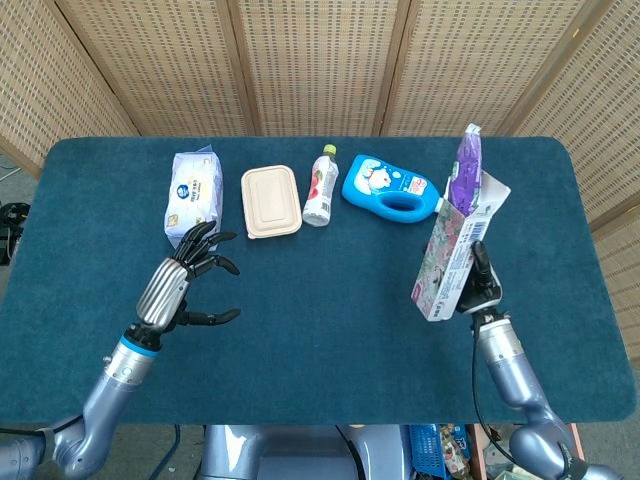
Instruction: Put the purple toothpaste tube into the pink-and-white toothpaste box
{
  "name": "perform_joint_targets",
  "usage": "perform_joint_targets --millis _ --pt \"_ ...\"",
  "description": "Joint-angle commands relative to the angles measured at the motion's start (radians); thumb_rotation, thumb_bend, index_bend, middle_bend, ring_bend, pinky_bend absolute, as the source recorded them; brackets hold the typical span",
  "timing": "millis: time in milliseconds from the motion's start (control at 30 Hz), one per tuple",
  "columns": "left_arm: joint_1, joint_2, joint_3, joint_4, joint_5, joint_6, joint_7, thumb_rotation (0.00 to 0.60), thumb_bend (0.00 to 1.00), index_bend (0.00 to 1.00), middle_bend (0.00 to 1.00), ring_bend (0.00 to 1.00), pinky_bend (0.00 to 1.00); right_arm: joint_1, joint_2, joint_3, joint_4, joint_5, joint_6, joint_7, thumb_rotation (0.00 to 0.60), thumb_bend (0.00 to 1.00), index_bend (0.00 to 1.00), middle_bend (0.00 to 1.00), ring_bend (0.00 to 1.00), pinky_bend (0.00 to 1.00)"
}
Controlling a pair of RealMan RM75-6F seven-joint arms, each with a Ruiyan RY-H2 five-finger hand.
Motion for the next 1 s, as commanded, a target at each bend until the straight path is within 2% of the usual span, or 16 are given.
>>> perform_joint_targets --millis 33,100,233,567,767,1000 --pt "0.000 0.001 0.000 0.000 0.002 0.000 0.001 0.600 0.13 0.43 0.17 0.01 0.00 0.032 0.051 -0.082 0.043 -0.107 0.136 0.196 0.600 0.01 0.69 0.58 0.50 0.51" --pt "-0.001 0.002 -0.001 -0.001 0.004 0.001 0.003 0.600 0.13 0.43 0.17 0.02 0.00 0.048 0.073 -0.119 0.064 -0.141 0.197 0.301 0.600 0.01 0.69 0.58 0.50 0.51" --pt "-0.002 0.003 -0.002 -0.007 0.003 -0.001 0.002 0.600 0.13 0.43 0.17 0.02 0.00 0.088 0.103 -0.188 0.109 -0.173 0.273 0.373 0.600 0.01 0.69 0.58 0.50 0.51" --pt "0.000 0.006 0.000 -0.008 0.006 0.002 0.003 0.600 0.13 0.44 0.18 0.02 0.00 0.168 0.143 -0.311 0.143 -0.148 0.372 0.371 0.600 0.01 0.70 0.59 0.50 0.51" --pt "0.003 0.005 0.005 -0.009 0.008 0.004 -0.002 0.600 0.13 0.44 0.18 0.02 0.00 0.187 0.149 -0.352 0.145 -0.123 0.438 0.454 0.600 0.01 0.70 0.60 0.50 0.51" --pt "0.003 0.005 0.006 -0.006 0.010 0.004 -0.002 0.600 0.13 0.44 0.18 0.02 0.00 0.219 0.160 -0.413 0.174 -0.111 0.486 0.473 0.600 0.00 0.70 0.60 0.50 0.51"
